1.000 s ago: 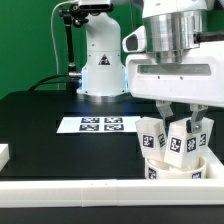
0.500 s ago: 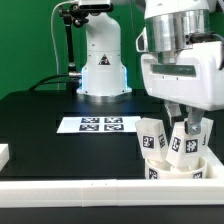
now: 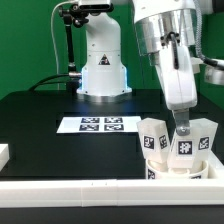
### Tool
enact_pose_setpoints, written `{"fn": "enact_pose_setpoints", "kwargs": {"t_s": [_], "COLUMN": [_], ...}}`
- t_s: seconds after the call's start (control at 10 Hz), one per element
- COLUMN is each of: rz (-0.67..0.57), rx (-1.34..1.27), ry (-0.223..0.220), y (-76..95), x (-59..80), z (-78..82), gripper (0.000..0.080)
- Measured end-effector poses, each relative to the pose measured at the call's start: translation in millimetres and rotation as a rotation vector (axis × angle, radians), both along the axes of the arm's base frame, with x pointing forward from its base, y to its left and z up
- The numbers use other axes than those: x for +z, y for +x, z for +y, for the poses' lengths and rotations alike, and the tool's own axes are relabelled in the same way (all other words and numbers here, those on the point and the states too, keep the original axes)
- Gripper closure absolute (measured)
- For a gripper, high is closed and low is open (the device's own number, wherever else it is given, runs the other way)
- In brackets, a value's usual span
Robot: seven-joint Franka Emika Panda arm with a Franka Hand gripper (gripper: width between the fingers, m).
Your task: Assemble stool
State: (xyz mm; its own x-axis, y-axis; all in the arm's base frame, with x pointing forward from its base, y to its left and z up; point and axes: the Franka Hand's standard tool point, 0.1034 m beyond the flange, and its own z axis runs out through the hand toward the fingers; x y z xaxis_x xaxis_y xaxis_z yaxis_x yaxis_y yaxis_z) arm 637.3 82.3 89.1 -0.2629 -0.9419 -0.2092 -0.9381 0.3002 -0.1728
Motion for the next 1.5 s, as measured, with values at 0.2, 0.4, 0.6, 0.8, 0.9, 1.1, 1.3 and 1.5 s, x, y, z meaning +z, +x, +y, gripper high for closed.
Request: {"fn": "enact_pose_setpoints", "kwargs": {"t_s": [0.2, 0.4, 0.6, 0.8, 0.9, 1.1, 1.3, 1.5], "rz": [-0.003, 0.006, 0.022, 0.037, 0.042, 0.040, 0.045, 0.041], "rx": [-0.138, -0.255, -0.347, -0.439, -0.467, -0.448, -0.408, -0.389], "ry": [0.049, 0.097, 0.121, 0.144, 0.151, 0.146, 0.140, 0.143], "y": [1.1, 2.5, 3.1, 3.2, 3.1, 2.7, 3.3, 6.7], "x": [-0.1, -0.5, 0.1, -0.1, -0.2, -0.6, 0.3, 6.1], "z": [-0.7, -1.8, -4.1, -5.5, -5.6, -5.0, -7.2, -7.1], "gripper": [0.0458, 0.0458, 0.0458, 0.0458, 0.0458, 0.0357, 0.0228, 0.0174]}}
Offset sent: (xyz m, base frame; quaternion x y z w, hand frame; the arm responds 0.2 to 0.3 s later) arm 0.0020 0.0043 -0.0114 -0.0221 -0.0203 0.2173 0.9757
